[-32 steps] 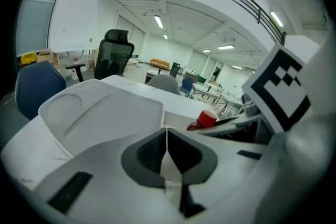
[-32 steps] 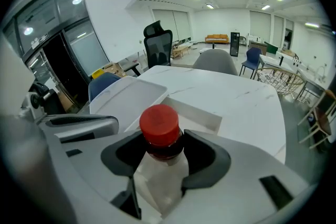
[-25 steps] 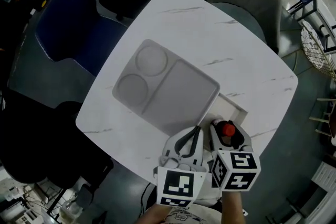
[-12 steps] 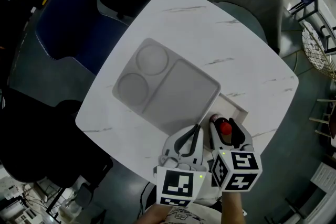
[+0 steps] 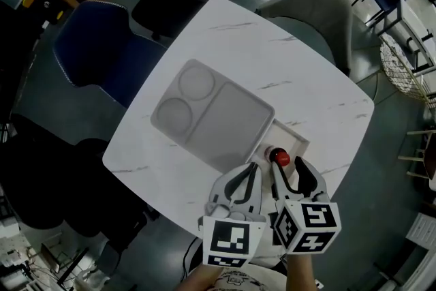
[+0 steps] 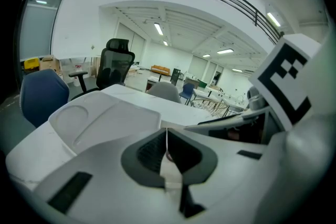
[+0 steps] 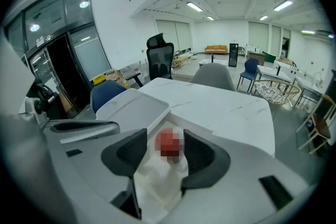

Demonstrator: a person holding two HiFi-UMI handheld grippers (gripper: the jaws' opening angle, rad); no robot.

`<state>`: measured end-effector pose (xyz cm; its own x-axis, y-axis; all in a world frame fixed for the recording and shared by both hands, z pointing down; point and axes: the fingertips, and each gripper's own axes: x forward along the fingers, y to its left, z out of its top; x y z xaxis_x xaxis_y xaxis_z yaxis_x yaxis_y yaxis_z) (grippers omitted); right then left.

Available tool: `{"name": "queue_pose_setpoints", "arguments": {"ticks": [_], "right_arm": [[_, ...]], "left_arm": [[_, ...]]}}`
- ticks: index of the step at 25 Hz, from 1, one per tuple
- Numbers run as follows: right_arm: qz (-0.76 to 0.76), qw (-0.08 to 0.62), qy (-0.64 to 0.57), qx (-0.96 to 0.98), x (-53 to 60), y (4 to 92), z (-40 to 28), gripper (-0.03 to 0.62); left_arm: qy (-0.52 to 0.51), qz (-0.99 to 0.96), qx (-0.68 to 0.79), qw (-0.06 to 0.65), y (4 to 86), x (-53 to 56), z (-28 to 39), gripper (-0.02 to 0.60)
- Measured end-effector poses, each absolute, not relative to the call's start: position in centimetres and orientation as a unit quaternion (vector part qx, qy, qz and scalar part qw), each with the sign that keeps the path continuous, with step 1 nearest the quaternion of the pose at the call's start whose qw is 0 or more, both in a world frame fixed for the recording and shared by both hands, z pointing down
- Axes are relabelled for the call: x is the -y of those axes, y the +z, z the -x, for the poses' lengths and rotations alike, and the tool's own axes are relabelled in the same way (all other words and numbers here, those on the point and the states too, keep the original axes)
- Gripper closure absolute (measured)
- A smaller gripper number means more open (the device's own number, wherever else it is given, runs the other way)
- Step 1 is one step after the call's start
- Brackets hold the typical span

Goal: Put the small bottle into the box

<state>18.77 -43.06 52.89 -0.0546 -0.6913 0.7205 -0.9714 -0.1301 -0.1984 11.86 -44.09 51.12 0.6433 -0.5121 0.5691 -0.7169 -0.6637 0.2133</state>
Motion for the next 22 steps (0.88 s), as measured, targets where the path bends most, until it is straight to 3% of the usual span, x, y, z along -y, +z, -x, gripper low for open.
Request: {"name": "queue_pose_setpoints", "arguments": {"ticks": [3,6,22], "right_arm": [[-0.667,0.176,0.349,0.634,42.3,51.2,-18.7,0.378],[-0.68,0.167,0.334,0.631,41.1,49.6,-18.6,0.451],[-0.679,0.125,0.27,0.671,36.0,42.5,-16.7,0.479]], "left_arm": [[0.228,-0.885,0.353,0.198,49.5,43.6,-11.8,0.561],[0.219,-0.888,0.362,0.182,47.8,42.8,-11.3,0.561],[0.169,-0.893,0.4,0.114,40.6,38.1,-9.5,0.561]]}}
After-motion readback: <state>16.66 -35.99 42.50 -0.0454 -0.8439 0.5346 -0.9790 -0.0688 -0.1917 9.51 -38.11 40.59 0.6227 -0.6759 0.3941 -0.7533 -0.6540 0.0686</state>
